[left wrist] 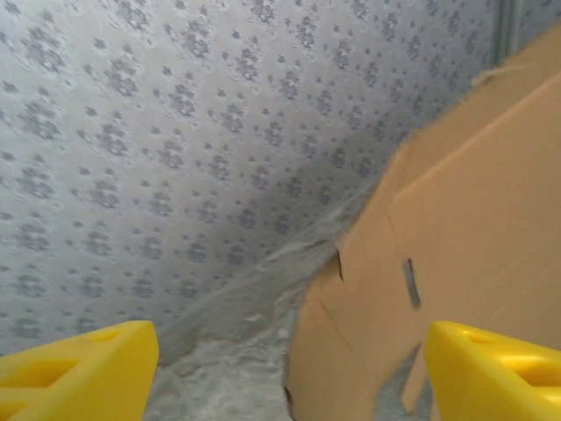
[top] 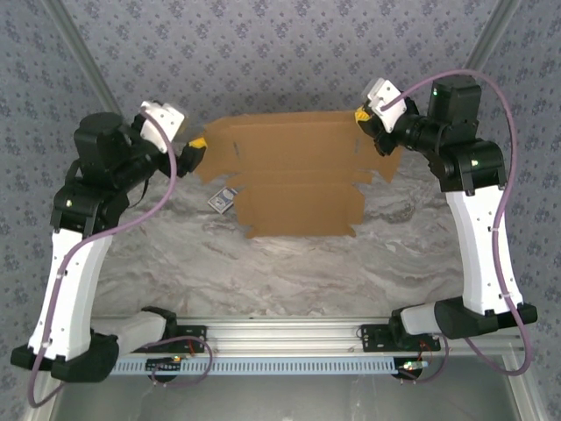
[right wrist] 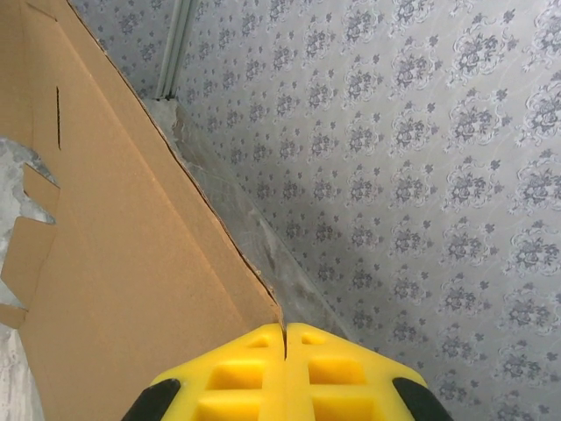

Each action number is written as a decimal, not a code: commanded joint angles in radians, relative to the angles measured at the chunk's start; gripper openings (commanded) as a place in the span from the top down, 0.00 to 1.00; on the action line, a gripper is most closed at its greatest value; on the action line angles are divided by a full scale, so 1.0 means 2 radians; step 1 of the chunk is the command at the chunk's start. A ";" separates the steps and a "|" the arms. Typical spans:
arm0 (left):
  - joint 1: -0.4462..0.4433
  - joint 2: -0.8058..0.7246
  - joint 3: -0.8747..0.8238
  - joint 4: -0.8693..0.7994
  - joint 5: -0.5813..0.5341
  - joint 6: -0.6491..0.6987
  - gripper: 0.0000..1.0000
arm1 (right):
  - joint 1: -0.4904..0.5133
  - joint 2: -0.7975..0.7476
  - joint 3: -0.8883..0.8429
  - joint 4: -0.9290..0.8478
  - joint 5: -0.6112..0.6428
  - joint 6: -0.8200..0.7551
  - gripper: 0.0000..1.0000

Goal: Fold the paper box

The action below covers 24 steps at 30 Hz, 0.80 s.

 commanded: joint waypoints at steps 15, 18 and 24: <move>0.091 0.069 -0.078 0.112 0.304 -0.052 0.47 | -0.020 -0.023 -0.024 0.027 -0.033 0.026 1.00; 0.092 0.076 -0.079 0.123 0.321 -0.046 0.71 | -0.021 -0.023 -0.027 0.032 -0.039 0.027 1.00; 0.092 0.091 -0.038 0.093 0.316 -0.026 1.00 | -0.021 -0.027 -0.035 0.036 -0.039 0.015 1.00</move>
